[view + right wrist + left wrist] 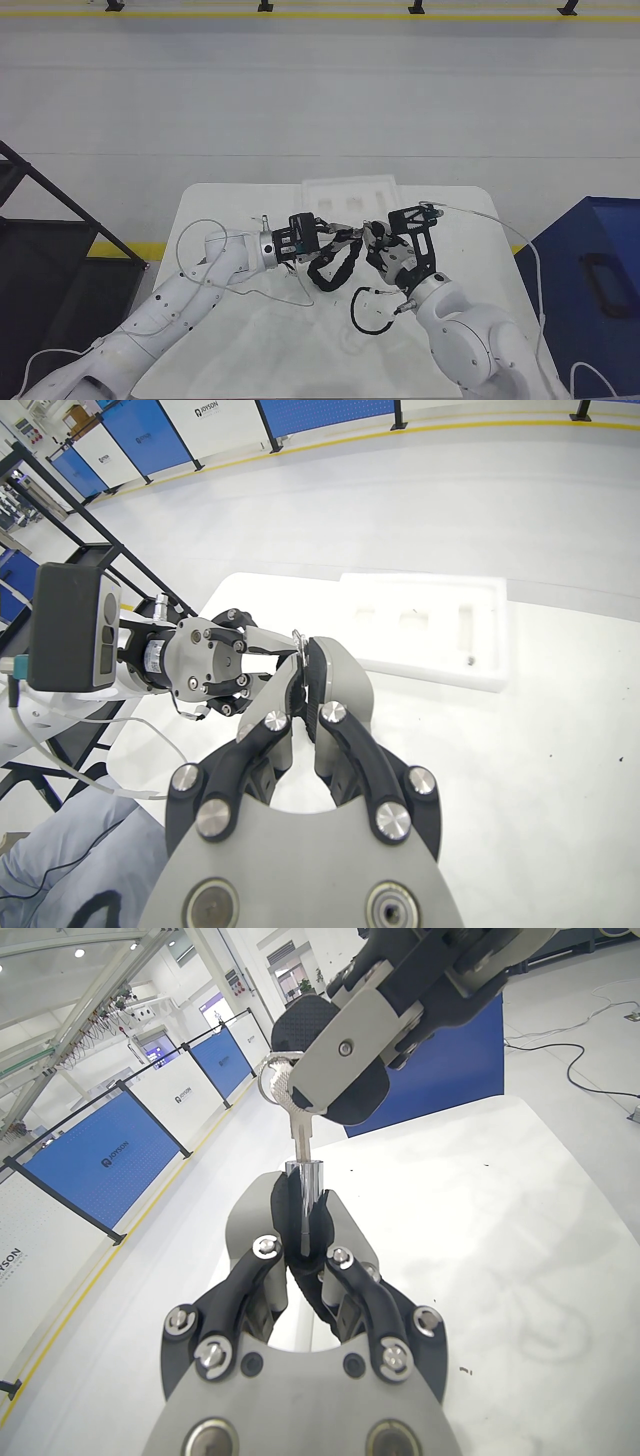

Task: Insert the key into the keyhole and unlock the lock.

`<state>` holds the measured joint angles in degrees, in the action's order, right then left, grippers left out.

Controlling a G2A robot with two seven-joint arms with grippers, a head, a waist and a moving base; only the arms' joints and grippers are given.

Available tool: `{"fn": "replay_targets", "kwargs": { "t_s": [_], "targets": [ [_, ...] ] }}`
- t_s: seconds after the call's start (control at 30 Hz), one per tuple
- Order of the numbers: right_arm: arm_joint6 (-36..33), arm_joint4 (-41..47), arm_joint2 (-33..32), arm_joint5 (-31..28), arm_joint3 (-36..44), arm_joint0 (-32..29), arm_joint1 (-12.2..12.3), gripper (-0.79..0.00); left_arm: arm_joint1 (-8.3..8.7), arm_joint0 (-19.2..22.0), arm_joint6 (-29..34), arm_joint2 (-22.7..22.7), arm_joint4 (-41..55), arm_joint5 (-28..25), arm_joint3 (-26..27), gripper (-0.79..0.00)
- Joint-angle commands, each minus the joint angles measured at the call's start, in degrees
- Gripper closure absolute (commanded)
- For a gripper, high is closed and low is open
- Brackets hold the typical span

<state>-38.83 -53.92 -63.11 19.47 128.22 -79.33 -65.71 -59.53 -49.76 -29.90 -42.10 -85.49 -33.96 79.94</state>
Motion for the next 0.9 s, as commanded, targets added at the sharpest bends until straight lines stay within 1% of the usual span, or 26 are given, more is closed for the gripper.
{"fn": "replay_targets", "kwargs": {
  "t_s": [0.0,0.03,0.07,0.1,0.13,0.2,0.27,0.33,0.37,0.4,0.43,0.5,0.63,0.73,0.87],
  "targets": [
    [-0.69,0.22,0.03,-0.07,-0.21,0.24,-0.09,0.0,-0.08,-0.13,-0.13,-0.22,-0.21,-0.11,0.04,0.0],
    [-1.04,0.34,0.0,-0.15,-0.33,0.41,-0.13,0.0,-0.12,-0.19,-0.17,-0.32,-0.35,-0.15,0.04,0.0],
    [-1.42,0.48,-0.04,-0.26,-0.48,0.58,-0.17,-0.139,-0.17,-0.25,-0.22,-0.41,-0.44,-0.26,0.05,0.0],
    [-1.71,0.71,-0.13,-0.36,-0.58,0.76,-0.21,-0.542,-0.22,-0.29,-0.31,-0.5,-0.45,-0.45,0.02,0.0],
    [-1.77,1.16,-0.33,-0.46,-0.63,0.95,-0.27,-0.785,-0.27,-0.34,-0.37,-0.61,-0.36,-0.63,-0.04,0.0],
    [-1.49,2.6,-0.96,-1.36,-0.65,1.17,-0.35,-0.785,-0.38,-0.4,-0.33,-0.81,-0.09,-1.13,-0.19,0.0],
    [-1.81,3.65,-1.81,-3.81,-0.92,1.4,-0.28,-0.785,-0.45,-0.37,-0.06,-1.12,0.05,-1.63,-0.29,0.0],
    [-2.75,4.03,-2.62,-7.48,-1.24,1.66,-0.08,-0.785,-0.44,-0.31,0.2,-1.59,0.21,-2.48,-0.33,0.0],
    [-3.23,6.46,-3.08,-10.27,-1.61,1.79,-0.03,-0.785,-0.4,-0.28,0.41,-1.87,0.3,-3.14,-0.28,0.0],
    [-3.46,7.7,-4.41,-11.7,-2.54,1.99,0.08,-0.785,-0.34,-0.22,0.67,-2.2,0.41,-3.97,-0.18,0.0],
    [-4.46,7.07,-5.36,-13.49,-3.04,2.22,0.29,-0.785,-0.25,-0.12,1.02,-2.56,0.32,-4.85,0.0,0.0],
    [-5.96,6.61,-6.62,-17.01,-3.27,2.39,0.61,-0.785,0.01,0.04,1.79,-3.32,0.13,-7.12,0.52,0.0],
    [-9.42,2.34,-7.97,-24.16,-3.76,1.94,1.38,-0.785,0.69,0.17,3.38,-5.1,0.44,-12.96,1.87,0.0],
    [-12.72,1.65,-8.79,-29.73,-4.53,1.52,1.92,-0.785,1.3,0.16,4.94,-6.55,0.27,-17.1,3.16,0.0],
    [-16.57,4.84,-9.99,-36.37,-6.09,1.84,2.48,-0.785,2.15,0.32,7.62,-8.67,0.34,-22.86,4.66,0.0]
  ]
}}
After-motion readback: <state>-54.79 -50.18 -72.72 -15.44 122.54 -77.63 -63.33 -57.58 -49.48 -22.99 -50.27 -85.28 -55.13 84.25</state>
